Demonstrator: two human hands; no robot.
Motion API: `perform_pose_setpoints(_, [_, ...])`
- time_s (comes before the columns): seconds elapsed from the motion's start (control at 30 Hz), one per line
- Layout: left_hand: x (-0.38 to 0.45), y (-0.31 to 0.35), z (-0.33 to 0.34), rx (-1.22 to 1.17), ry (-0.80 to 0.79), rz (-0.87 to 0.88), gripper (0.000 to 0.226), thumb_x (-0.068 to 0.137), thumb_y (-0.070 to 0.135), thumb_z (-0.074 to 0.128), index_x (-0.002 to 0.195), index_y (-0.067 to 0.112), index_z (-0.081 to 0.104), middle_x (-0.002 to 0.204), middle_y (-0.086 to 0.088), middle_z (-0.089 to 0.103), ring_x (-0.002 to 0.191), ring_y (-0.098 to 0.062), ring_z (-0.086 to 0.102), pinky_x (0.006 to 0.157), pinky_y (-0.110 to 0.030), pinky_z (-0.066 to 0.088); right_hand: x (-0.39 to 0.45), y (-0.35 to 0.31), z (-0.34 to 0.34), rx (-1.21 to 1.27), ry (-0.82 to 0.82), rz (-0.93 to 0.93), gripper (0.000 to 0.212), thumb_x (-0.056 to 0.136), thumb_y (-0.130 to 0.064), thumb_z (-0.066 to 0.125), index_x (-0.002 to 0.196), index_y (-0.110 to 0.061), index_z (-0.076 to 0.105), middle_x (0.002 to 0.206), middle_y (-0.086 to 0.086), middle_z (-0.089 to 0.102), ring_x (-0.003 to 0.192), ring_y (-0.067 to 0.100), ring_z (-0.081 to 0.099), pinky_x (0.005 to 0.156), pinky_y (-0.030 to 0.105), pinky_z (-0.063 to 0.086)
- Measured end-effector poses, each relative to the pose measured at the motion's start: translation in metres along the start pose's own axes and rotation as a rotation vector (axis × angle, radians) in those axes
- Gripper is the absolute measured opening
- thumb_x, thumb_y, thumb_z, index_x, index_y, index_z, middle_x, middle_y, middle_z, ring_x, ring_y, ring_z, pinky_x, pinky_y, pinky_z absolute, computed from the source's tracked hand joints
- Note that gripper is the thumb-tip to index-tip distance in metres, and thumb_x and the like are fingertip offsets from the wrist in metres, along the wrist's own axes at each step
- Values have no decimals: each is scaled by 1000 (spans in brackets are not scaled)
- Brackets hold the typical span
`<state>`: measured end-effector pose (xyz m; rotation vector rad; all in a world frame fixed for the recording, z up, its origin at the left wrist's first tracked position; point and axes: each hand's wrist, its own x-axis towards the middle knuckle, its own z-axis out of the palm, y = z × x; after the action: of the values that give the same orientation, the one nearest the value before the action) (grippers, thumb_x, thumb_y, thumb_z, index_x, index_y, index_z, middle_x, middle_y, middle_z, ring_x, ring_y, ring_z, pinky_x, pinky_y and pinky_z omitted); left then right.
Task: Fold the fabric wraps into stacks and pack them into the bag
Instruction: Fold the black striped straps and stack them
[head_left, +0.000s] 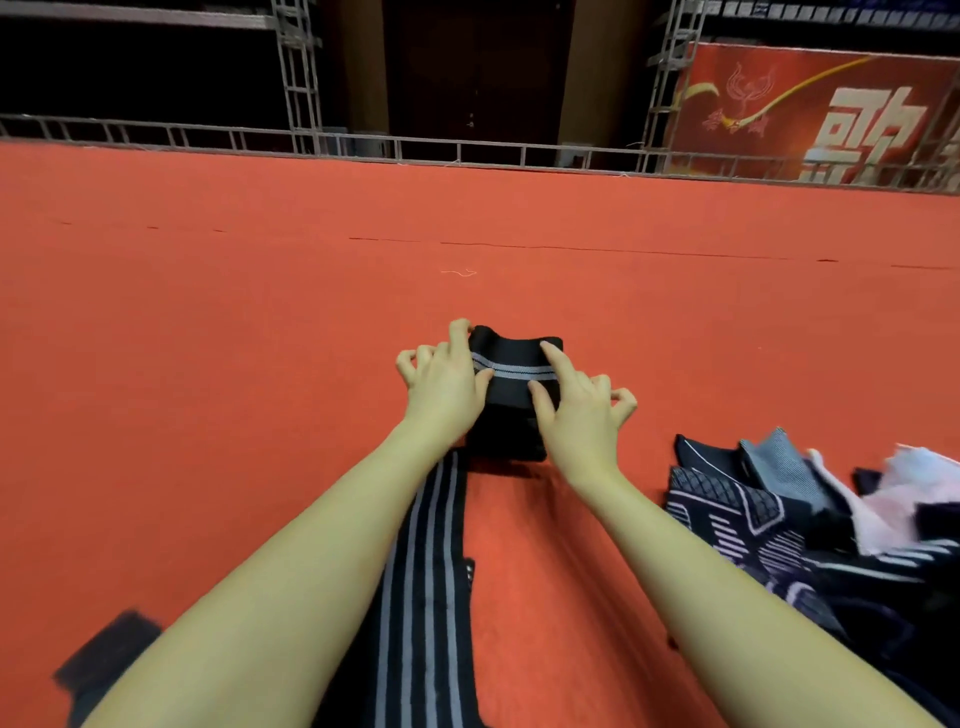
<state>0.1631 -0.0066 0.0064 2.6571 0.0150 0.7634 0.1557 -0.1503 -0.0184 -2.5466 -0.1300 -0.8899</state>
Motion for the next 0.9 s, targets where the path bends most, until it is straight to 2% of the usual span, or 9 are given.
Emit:
perform_pose_setpoints(0.13, [24,-15,31,-20,-58,-5,36,95,36,51,124,17,40,110,-2,64,114,-30,45,92,-38,15,15,15,37,9,-54,44,45,97,-38,44,141,-29,39,101,0,64,103,23,44,90,39,17])
perform_pose_setpoints(0.23, [21,-26,55,67,-161,-44,39,96,42,46,127,19,42,116,-5,61,118,-30,40,94,-38,14,11,23,58,-116,-199,72,46,99,-40,39,143,-30,37,114,4,59,109,27,42,92,40,21])
perform_pose_setpoints(0.3, [16,-33,64,129,-201,-89,47,97,47,43,137,22,41,138,-8,45,130,-29,30,103,-42,15,6,27,70,-206,-239,82,42,99,-38,37,140,-28,44,129,9,50,117,32,41,96,42,25])
perform_pose_setpoints(0.37, [15,-36,66,201,-154,26,51,99,45,39,145,26,32,156,-6,19,142,-27,13,109,-46,11,5,25,74,-225,-166,-24,37,97,-30,41,128,-19,57,140,11,47,126,34,43,100,46,31])
perform_pose_setpoints(0.47, [14,-36,64,224,-266,192,48,101,47,25,148,35,26,160,1,2,146,-23,7,113,-51,3,8,27,69,-218,-343,-78,41,102,-34,30,140,-24,42,156,-3,25,141,18,26,110,45,14])
perform_pose_setpoints(0.53, [13,-39,63,161,-415,76,50,99,52,21,146,38,30,160,-3,6,144,-25,17,113,-52,0,10,31,65,-175,-445,-5,46,101,-44,25,145,-33,32,158,-6,16,143,15,18,111,44,8])
perform_pose_setpoints(0.6, [14,-42,64,177,-452,36,50,97,56,21,144,41,32,155,-5,23,141,-29,21,113,-53,-1,9,33,62,-178,-455,-14,47,100,-49,24,145,-36,31,159,-7,15,144,15,15,110,46,7])
perform_pose_setpoints(0.73, [12,-43,59,168,-437,66,50,95,59,25,140,40,39,137,-4,45,135,-28,30,112,-50,0,2,31,58,-192,-439,-33,45,100,-48,24,143,-37,35,157,-9,20,142,16,18,109,46,9])
perform_pose_setpoints(0.9, [-14,-36,55,170,-357,78,51,96,56,27,143,38,35,137,-6,44,137,-29,23,112,-48,0,-12,28,53,-181,-403,-27,43,101,-45,25,141,-35,37,156,-12,22,141,16,19,106,43,7])
